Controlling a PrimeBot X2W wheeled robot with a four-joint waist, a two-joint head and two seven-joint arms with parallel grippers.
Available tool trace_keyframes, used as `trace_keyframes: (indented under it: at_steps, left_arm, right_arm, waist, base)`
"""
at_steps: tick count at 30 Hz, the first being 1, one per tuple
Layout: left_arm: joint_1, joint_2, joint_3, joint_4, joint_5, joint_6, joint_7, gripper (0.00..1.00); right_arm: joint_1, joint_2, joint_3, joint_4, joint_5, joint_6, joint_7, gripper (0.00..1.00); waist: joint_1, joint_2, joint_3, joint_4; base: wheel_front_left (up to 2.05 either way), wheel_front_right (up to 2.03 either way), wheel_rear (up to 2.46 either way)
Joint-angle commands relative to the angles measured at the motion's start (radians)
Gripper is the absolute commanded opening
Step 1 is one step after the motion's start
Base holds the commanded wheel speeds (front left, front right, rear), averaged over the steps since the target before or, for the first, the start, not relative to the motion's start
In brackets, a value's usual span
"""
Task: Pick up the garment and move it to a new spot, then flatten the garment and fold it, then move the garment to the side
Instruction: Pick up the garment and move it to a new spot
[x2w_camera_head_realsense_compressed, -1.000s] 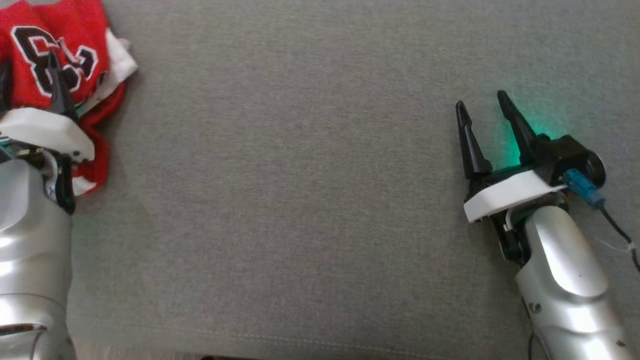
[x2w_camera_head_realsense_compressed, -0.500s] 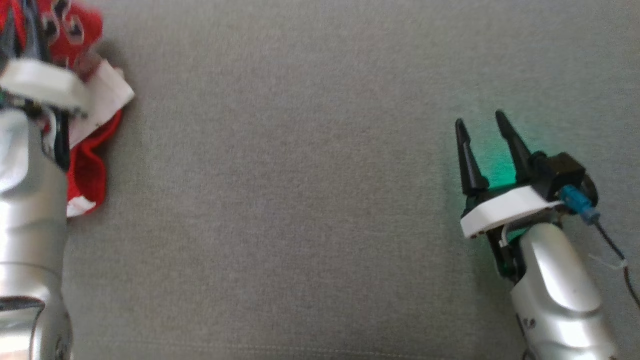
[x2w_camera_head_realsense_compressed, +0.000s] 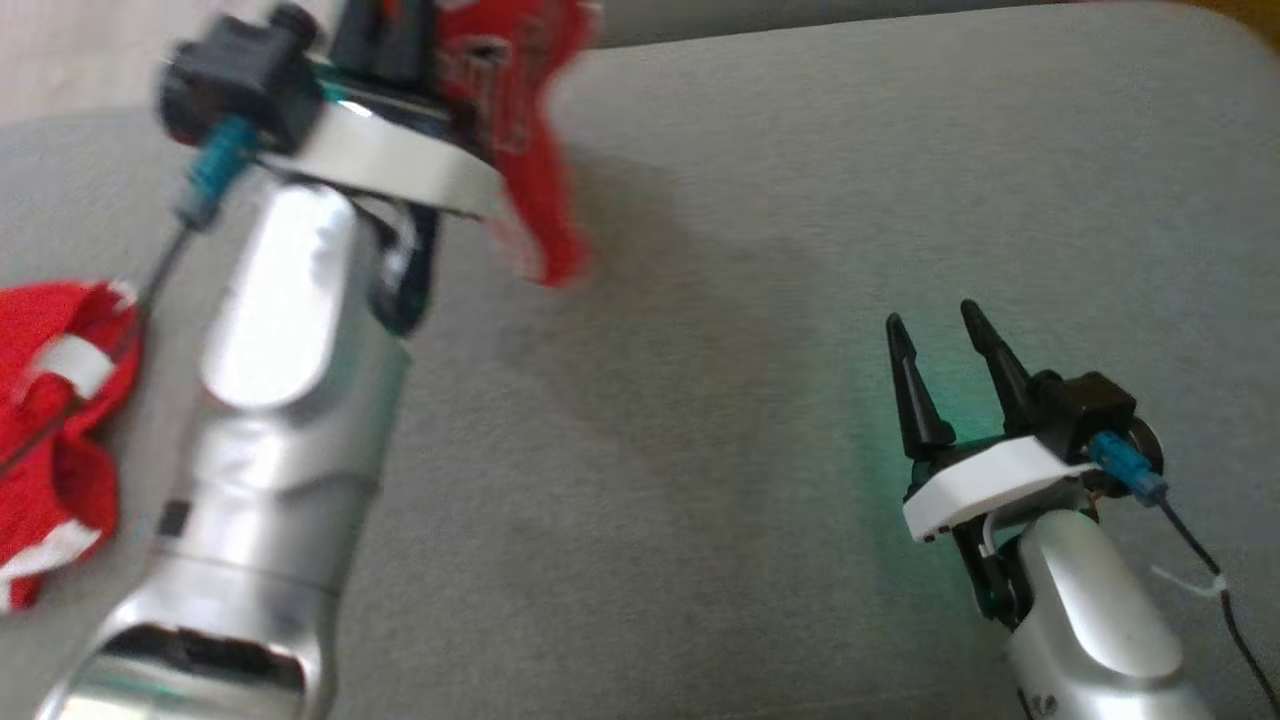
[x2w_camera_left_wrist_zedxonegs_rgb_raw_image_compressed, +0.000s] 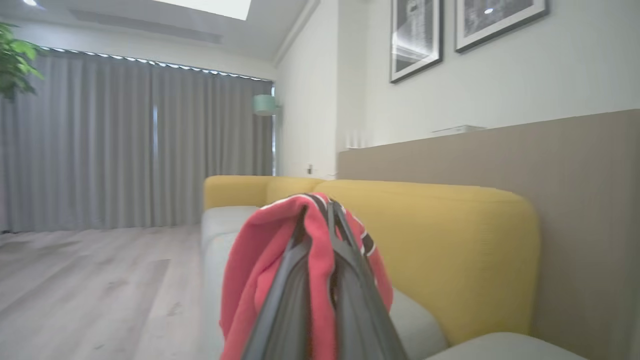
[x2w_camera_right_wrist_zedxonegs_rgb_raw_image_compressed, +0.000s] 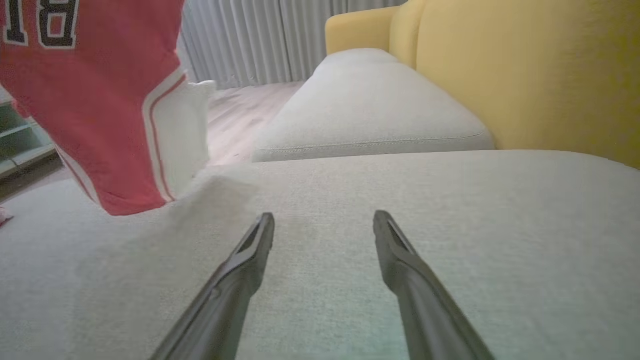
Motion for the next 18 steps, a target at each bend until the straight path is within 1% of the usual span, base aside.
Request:
trace_keyframes:
  at_steps: [1, 4, 5, 8, 11, 16, 17, 18]
  left_arm:
    - [-0.020, 0.022, 0.001, -0.052, -0.033, 0.002, -0.005, 0.00]
    - [0.028, 0.013, -0.069, -0.085, -0.105, 0.002, -0.005, 0.00]
    - [0.046, 0.013, -0.094, -0.098, -0.146, 0.002, -0.005, 0.00]
    - [0.077, 0.012, -0.161, -0.118, -0.205, 0.027, -0.005, 0.00]
    - [0.077, 0.012, -0.193, -0.082, -0.186, 0.056, -0.005, 0.00]
    - [0.056, 0.029, -0.199, -0.003, -0.116, 0.079, -0.005, 0.00]
    - [0.056, 0.031, -0.191, 0.009, -0.102, 0.090, -0.005, 0.37]
    - [0.062, 0.036, -0.189, 0.032, -0.083, 0.103, -0.005, 1.00]
  right_arm:
    - [-0.010, 0.013, 0.028, -0.025, 0.007, -0.001, -0.006, 1.00]
    - [-0.005, 0.014, 0.038, -0.026, 0.020, -0.001, -0.006, 1.00]
    - [-0.004, 0.014, 0.042, -0.026, 0.024, -0.001, -0.006, 1.00]
    - [0.000, 0.014, 0.044, -0.028, 0.028, -0.001, -0.006, 1.00]
    - [0.003, 0.014, 0.039, -0.032, 0.030, -0.001, -0.006, 1.00]
    - [-0.004, 0.014, 0.046, -0.041, 0.042, -0.001, -0.006, 1.00]
    - [-0.006, 0.014, 0.049, -0.042, 0.044, -0.001, -0.006, 1.00]
    - [-0.009, 0.014, 0.051, -0.042, 0.046, -0.001, -0.006, 1.00]
  waist:
    - [0.0003, 0.0000, -0.030, -0.061]
    - [0.0003, 0.0000, -0.030, -0.100]
    - [0.0003, 0.0000, -0.030, -0.112]
    - [0.0003, 0.0000, -0.025, -0.132]
    - [0.0003, 0.0000, -0.016, -0.141]
    - [0.0003, 0.0000, 0.017, -0.156]
    - [0.0003, 0.0000, 0.024, -0.159]
    - [0.0003, 0.0000, 0.028, -0.160]
  base:
    - [0.00, 0.00, 0.00]
    - [0.00, 0.00, 0.00]
    - [0.00, 0.00, 0.00]
    - [0.00, 0.00, 0.00]
    - [0.00, 0.00, 0.00]
    - [0.00, 0.00, 0.00]
    - [0.00, 0.00, 0.00]
    - [0.00, 0.00, 0.00]
